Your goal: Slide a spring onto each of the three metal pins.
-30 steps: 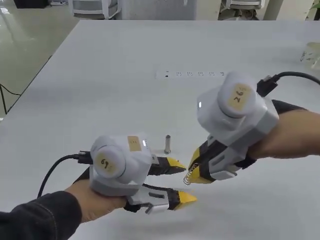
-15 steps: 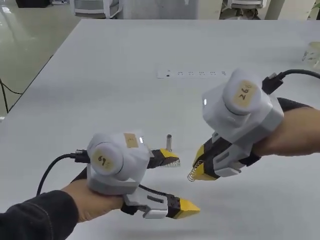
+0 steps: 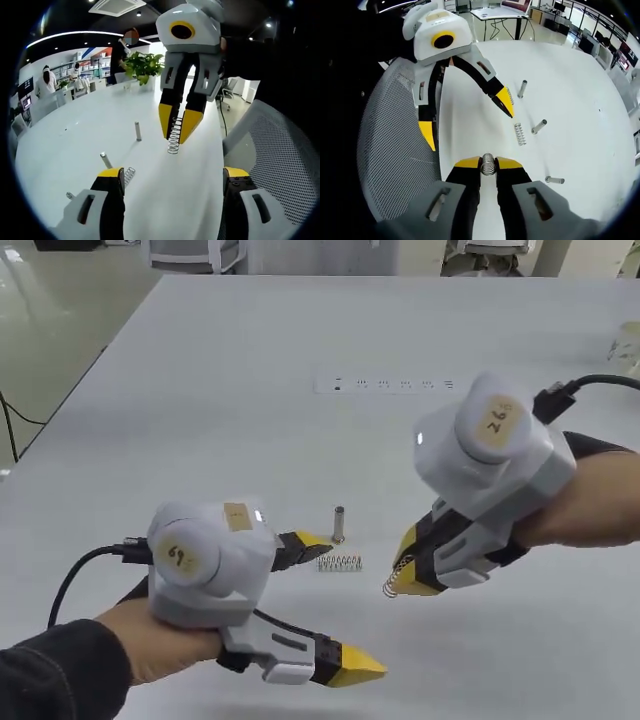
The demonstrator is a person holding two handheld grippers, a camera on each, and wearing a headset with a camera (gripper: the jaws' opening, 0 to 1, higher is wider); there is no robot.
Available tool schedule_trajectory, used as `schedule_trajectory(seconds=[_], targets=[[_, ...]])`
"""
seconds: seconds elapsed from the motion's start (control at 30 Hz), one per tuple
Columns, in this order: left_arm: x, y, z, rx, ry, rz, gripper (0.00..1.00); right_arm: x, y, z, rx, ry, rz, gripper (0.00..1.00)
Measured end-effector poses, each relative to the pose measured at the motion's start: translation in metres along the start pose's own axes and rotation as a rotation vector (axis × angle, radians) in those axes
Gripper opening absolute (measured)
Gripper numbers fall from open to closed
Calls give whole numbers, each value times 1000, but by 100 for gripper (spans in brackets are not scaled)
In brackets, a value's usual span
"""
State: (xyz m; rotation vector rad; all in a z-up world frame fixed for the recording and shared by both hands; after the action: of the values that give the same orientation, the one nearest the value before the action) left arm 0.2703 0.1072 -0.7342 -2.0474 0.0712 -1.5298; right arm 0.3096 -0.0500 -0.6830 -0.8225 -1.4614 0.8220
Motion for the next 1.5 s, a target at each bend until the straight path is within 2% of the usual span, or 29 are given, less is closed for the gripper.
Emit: schedule_trajectory(seconds=[0.2, 0.5, 0.9, 1.13, 1.5], targets=[[-6, -10, 5, 27, -13, -3, 80, -4, -1, -3, -2, 10, 5, 12], [-10, -27, 15, 84, -45, -35, 80, -7, -4, -5, -9, 20, 14, 12], [-22, -50, 25, 162, -88, -55, 80, -14, -9, -11, -25, 44, 19, 12], [-27, -55, 25, 189, -106, -60, 79, -20, -14, -17, -36, 49, 41, 12], [-32, -59, 24, 212, -129, -66, 79, -31, -31, -37, -82, 68, 69, 12]])
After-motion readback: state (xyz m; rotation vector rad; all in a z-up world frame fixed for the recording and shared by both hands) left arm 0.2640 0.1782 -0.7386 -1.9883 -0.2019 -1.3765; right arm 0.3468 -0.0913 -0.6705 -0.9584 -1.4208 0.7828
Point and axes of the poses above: the centre of the closed fingertips' face, and the gripper's own axes: y roughly forward along the fingers, z roughly to its left, x roughly out of its top, the point moved 10 cm from there along -y, roughly backward along the fingers, and after that the axes turned 7 degrees about -y, right-handed, at the moved point
